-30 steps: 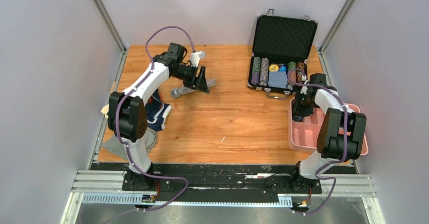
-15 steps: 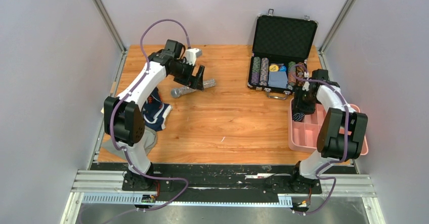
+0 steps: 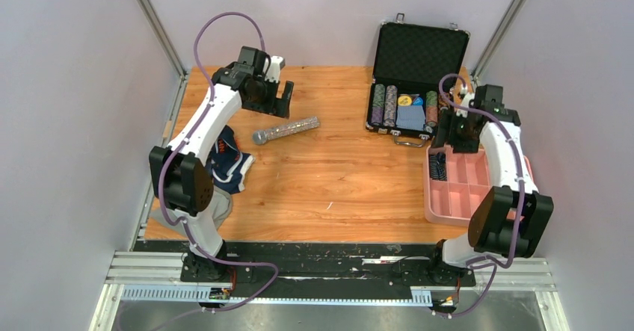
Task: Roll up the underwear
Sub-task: Place the underwear in the storage box.
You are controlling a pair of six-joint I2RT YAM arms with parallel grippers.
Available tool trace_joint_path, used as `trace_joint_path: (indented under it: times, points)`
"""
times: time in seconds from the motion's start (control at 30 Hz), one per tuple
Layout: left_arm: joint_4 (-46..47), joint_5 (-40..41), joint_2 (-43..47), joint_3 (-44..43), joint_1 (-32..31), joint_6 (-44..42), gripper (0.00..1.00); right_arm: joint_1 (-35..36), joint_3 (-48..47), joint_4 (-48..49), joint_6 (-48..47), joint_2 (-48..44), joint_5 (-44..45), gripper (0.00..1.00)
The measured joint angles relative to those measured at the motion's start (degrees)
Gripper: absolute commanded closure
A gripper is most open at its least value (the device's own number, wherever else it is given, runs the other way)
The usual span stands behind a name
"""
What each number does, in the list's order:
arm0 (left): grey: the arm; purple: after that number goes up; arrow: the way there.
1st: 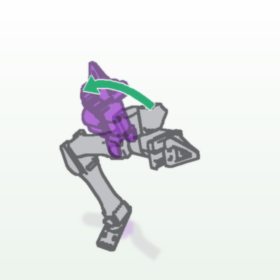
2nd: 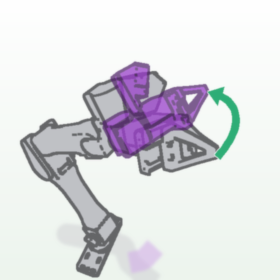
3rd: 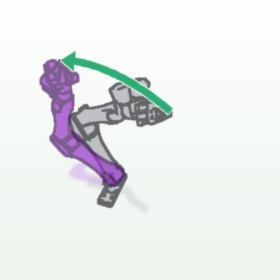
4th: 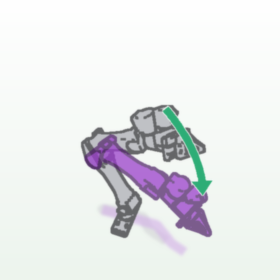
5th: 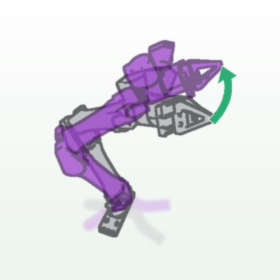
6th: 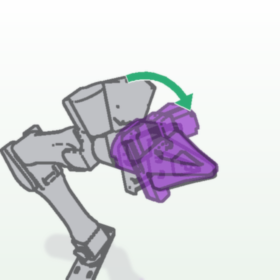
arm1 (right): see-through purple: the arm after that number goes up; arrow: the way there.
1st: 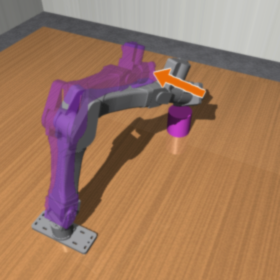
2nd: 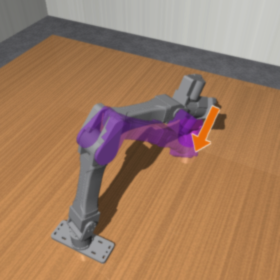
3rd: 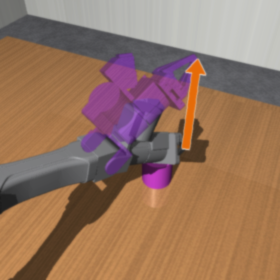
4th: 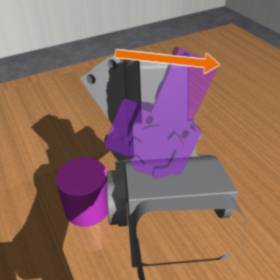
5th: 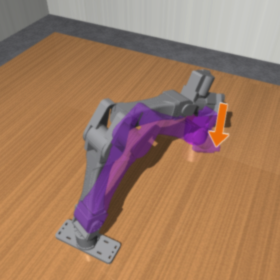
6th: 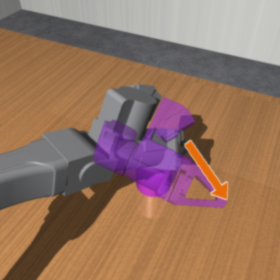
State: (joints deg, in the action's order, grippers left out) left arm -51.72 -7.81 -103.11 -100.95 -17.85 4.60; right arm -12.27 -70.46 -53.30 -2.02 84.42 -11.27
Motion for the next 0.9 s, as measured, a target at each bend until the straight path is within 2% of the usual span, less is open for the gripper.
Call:
trace_joint_path:
  times: [0.13,0.33,0.53,0.7,0.9]
  points:
    - [-1.05,1.2,1.07,-0.02,0.0,-1.55,0.07,0.13,-7.91,0.11,-2.91,-1.27,-5.35,0.33]
    - [-3.96,5.53,6.43,0.92,0.11,-7.65,0.11,1.95,-8.63,8.15,-5.86,-6.08,-16.28,0.33]
    - [-4.79,10.19,13.62,12.26,2.84,-12.57,0.17,10.43,-5.57,15.5,-8.98,-5.77,-21.29,0.34]
    - [-5.49,12.11,11.15,14.19,8.57,-16.26,0.21,18.64,-3.52,18.99,-9.94,-4.37,-22.95,0.34]
    - [-5.57,12.72,0.94,8.92,13.49,-16.72,0.24,20.83,-2.27,20.22,-9.49,-3.02,-23.32,0.34]
